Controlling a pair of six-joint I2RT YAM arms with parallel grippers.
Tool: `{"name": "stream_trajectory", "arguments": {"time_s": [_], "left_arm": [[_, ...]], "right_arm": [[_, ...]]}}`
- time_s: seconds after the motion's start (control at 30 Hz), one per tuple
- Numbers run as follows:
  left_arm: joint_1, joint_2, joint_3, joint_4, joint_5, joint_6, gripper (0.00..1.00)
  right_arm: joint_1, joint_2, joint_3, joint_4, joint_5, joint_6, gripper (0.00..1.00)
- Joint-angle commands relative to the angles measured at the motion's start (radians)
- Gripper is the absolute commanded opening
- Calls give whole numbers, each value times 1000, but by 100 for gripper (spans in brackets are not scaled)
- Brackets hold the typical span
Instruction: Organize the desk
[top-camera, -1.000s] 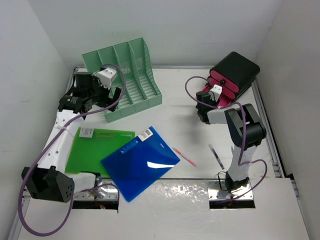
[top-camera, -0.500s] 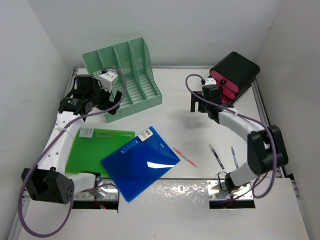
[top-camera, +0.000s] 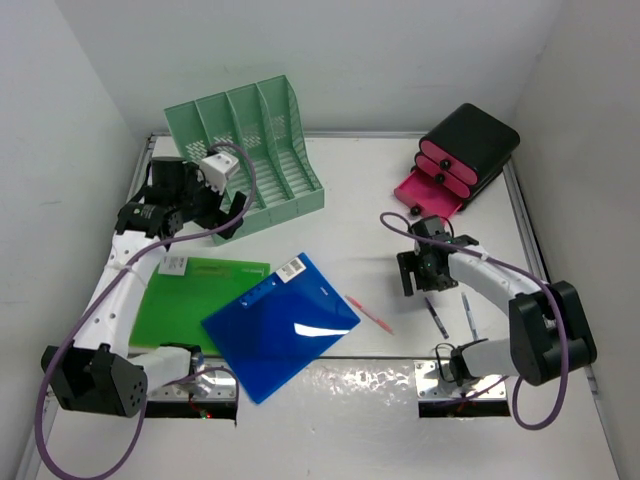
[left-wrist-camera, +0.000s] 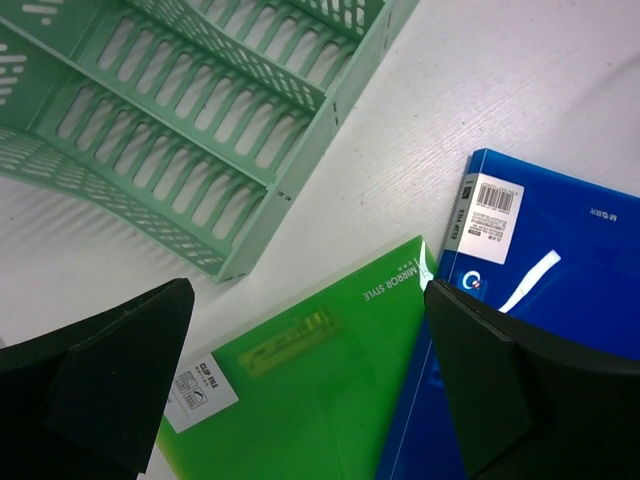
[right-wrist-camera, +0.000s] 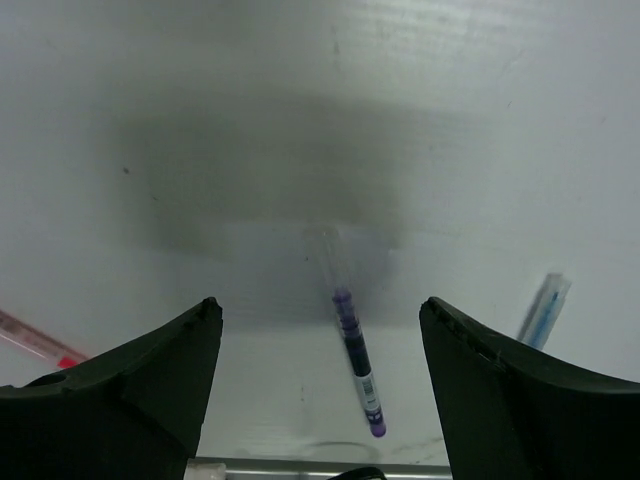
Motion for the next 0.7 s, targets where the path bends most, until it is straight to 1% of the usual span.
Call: {"name": "stream_trajectory", "arguments": {"time_s": [0.0,0.1,0.13,0.17,0.2,0.3,0.33,0.37,0.4,0.47,0.5,0.6,0.67], "left_arm": [[12,-49,-14,25,51,25,100],[12,-54,-20,21,45,34,100],[12,-54,-20,19,43,37,100],[12,-55,-18,18,40,40,100],[12,-57,-18,16,36,45,100],[12,-60,-18,13,37,46,100],[12,-60,-20,13,37,48,100],[12,-60,-20,13,39,45,100],[12,-61,-20,13,40,43,100],[12,-63,-18,10,40,43,100],[12,-63,-15,8,40,43,100],[12,-61,-8,1,36,46,100],[12,-57,-3,-4,28,46,100]], "right_arm": [[-1,21,-37,-11,-5,-1,76],[-4,35,-72,30,-17,15,70],[-4,36,-81,45,-27,20,62],[-2,38,-92,76,-36,23,58],[-2,44,-109,88,-37,23,50],[-4,61,-127,127,-19,11,38],[-2,67,-129,147,-19,-4,29],[-4,79,-132,154,-21,-9,25],[-1,95,-126,170,-19,-21,15],[1,105,-124,185,-40,-37,3],[4,110,-123,194,-71,-52,0],[27,112,-111,228,-114,-93,0],[54,86,-98,240,-113,-101,0]]}}
